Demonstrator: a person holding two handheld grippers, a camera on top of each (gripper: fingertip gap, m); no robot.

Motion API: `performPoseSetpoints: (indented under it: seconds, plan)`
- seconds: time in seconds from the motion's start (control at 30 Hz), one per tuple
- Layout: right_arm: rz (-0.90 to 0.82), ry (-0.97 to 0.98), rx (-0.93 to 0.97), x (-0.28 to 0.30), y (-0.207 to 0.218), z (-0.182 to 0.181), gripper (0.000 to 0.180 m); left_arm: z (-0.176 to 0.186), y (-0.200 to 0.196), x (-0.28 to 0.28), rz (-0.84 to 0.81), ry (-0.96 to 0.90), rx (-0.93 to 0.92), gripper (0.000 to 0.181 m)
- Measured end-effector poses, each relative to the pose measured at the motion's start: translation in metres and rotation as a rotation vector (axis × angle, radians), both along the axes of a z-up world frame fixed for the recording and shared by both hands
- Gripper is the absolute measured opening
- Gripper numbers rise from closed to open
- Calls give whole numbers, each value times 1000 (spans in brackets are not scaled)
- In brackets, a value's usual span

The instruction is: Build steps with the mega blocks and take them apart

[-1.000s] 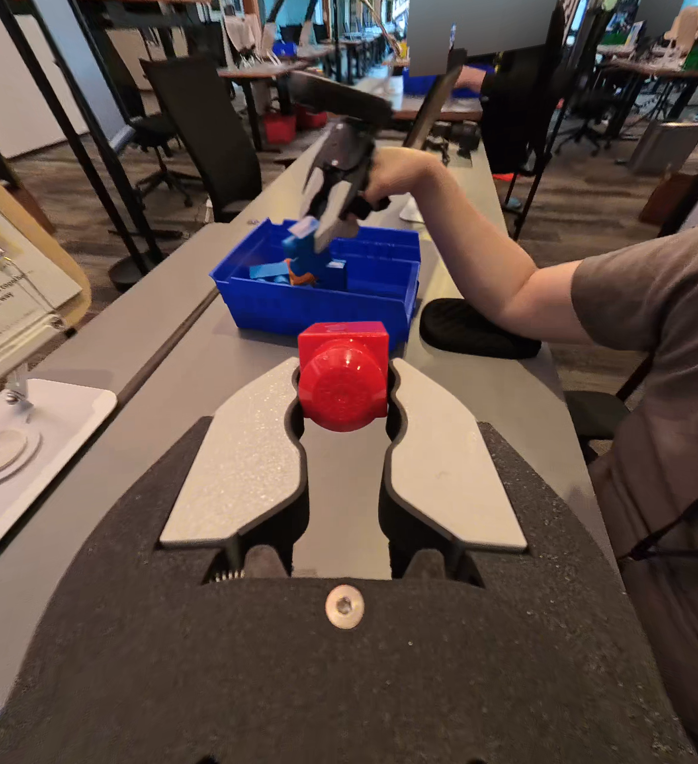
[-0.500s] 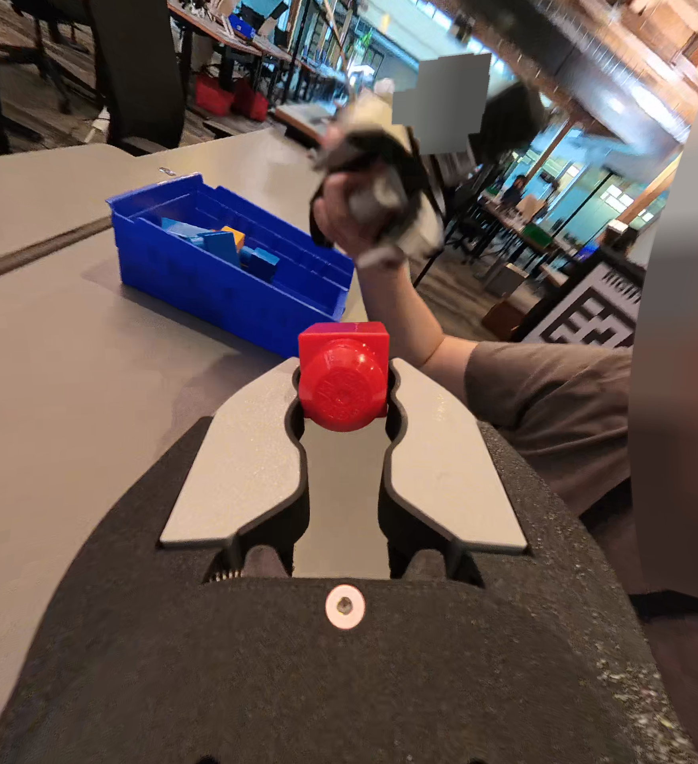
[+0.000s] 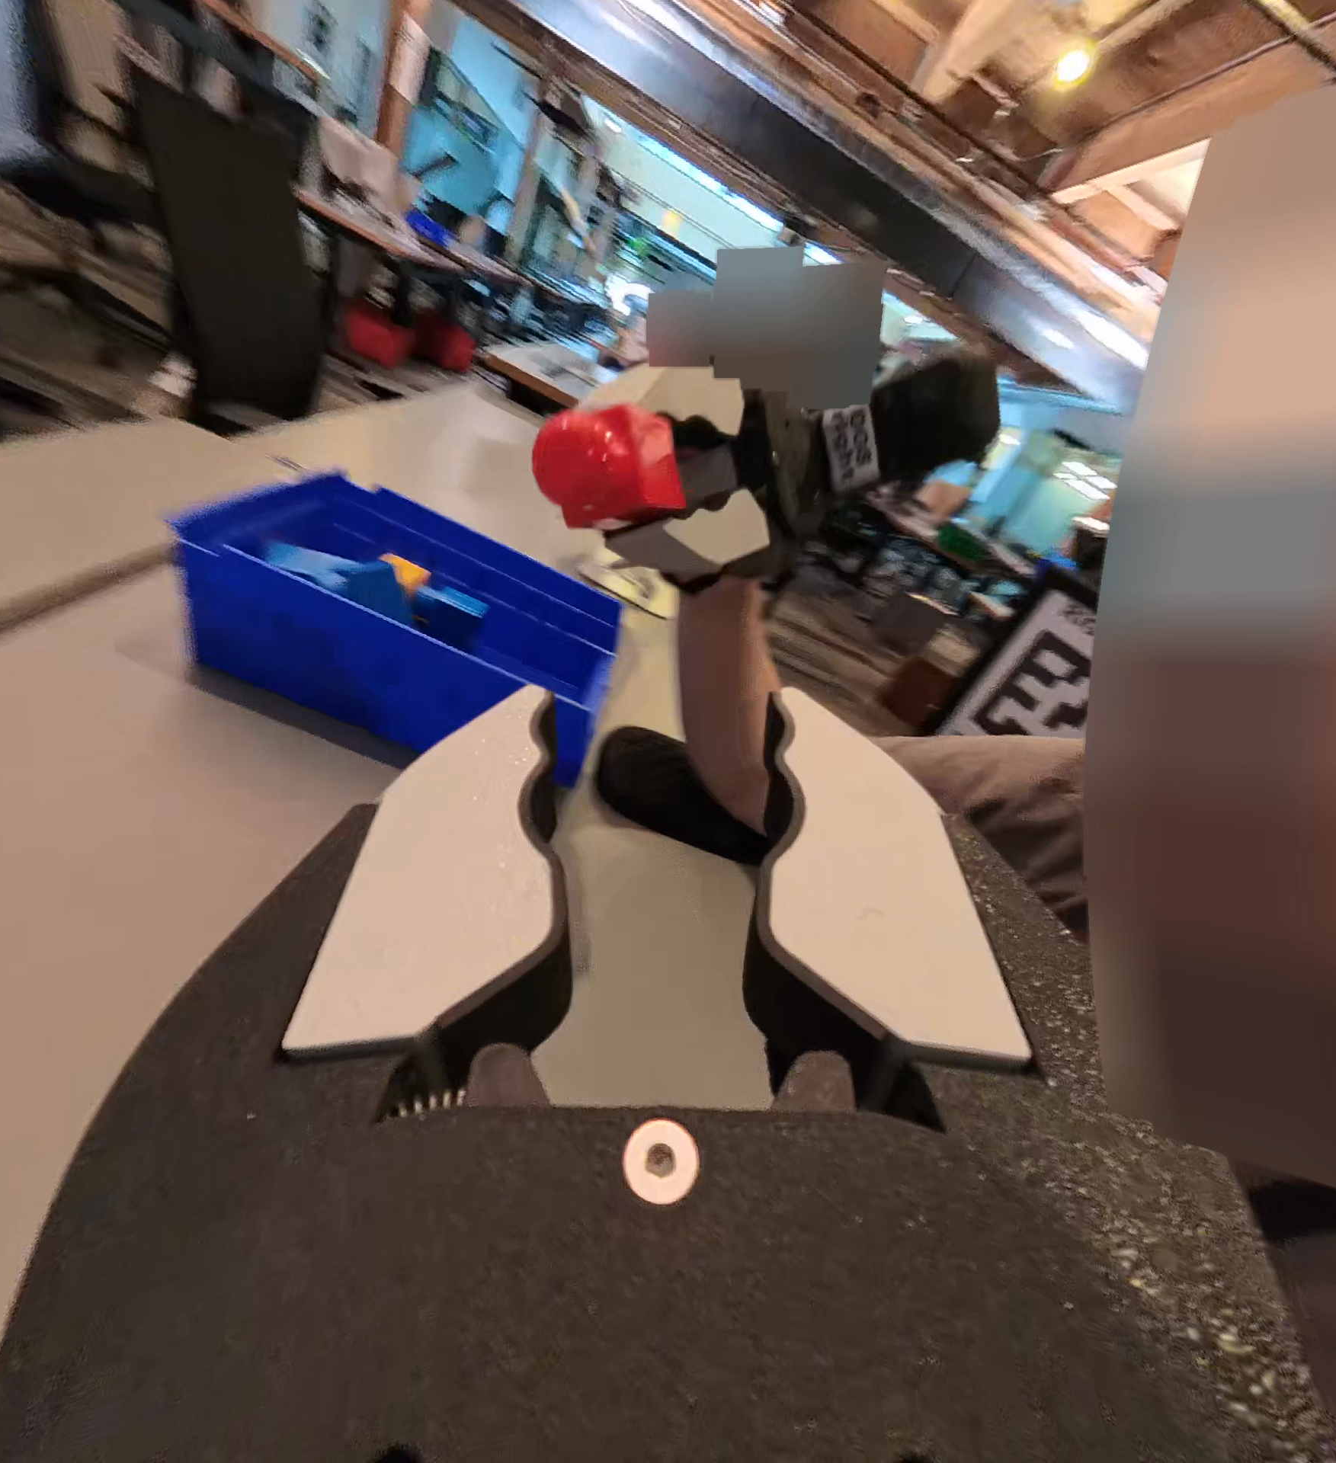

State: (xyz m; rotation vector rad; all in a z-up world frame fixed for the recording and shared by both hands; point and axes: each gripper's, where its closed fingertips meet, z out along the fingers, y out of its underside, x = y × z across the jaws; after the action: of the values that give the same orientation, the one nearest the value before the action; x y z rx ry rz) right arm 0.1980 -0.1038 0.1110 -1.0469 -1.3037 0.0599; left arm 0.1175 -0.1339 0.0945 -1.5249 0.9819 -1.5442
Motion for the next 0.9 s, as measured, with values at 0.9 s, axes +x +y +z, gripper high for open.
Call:
performPoseSetpoints:
  seconds: [0.9]
  plan:
    - [-683,-258,-765,235,110,-146,61,-135,154,-295,963,995,-44,61]
